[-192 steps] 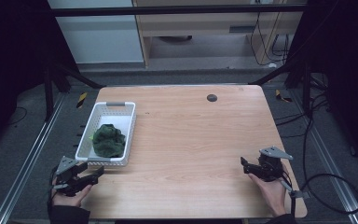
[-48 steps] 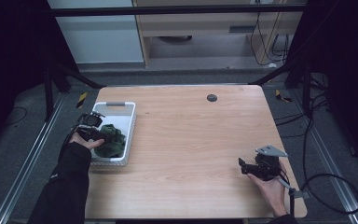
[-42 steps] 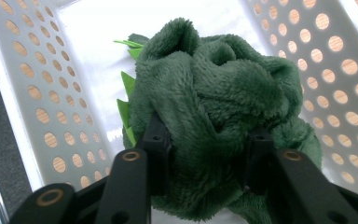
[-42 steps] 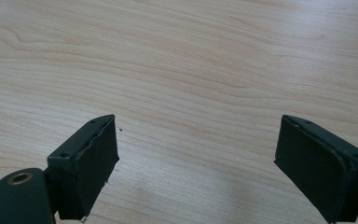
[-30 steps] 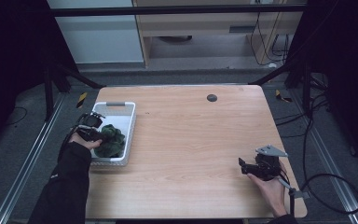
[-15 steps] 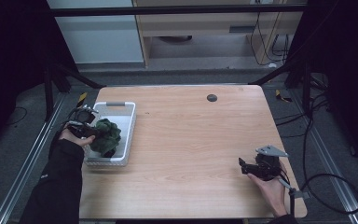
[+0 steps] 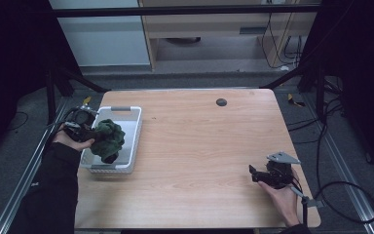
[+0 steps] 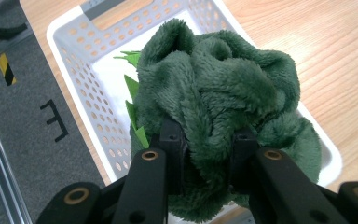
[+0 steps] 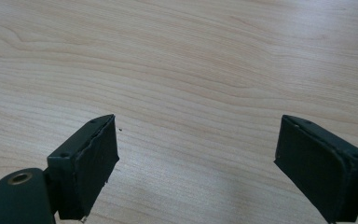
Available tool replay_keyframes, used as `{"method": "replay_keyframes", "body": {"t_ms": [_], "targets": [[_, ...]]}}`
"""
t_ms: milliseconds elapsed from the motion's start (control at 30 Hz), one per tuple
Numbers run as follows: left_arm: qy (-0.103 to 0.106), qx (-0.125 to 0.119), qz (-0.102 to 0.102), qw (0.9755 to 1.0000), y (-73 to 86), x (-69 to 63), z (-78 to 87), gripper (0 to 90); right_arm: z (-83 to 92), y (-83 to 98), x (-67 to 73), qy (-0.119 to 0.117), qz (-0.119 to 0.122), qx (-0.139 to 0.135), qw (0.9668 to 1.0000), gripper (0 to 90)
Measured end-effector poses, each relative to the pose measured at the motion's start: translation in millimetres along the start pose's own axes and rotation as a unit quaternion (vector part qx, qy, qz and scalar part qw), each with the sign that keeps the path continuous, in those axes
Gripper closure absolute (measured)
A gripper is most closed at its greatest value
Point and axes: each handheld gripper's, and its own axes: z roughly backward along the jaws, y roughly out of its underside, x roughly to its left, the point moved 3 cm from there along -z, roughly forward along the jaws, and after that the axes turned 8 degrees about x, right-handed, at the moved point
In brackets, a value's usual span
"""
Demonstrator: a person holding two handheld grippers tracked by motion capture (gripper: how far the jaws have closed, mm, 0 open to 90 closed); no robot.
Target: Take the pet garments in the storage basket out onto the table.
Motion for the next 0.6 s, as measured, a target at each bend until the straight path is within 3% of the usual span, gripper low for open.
{"method": "replay_keyframes", "body": {"t_ms": [600], "targets": [[0.000,-0.009,-0.052,0.9986,-11.2,-17.7,44.5,72.8,0.2,-0.3,-0.1,0.002,0.002,-0.001,1.0000,12.9]]}}
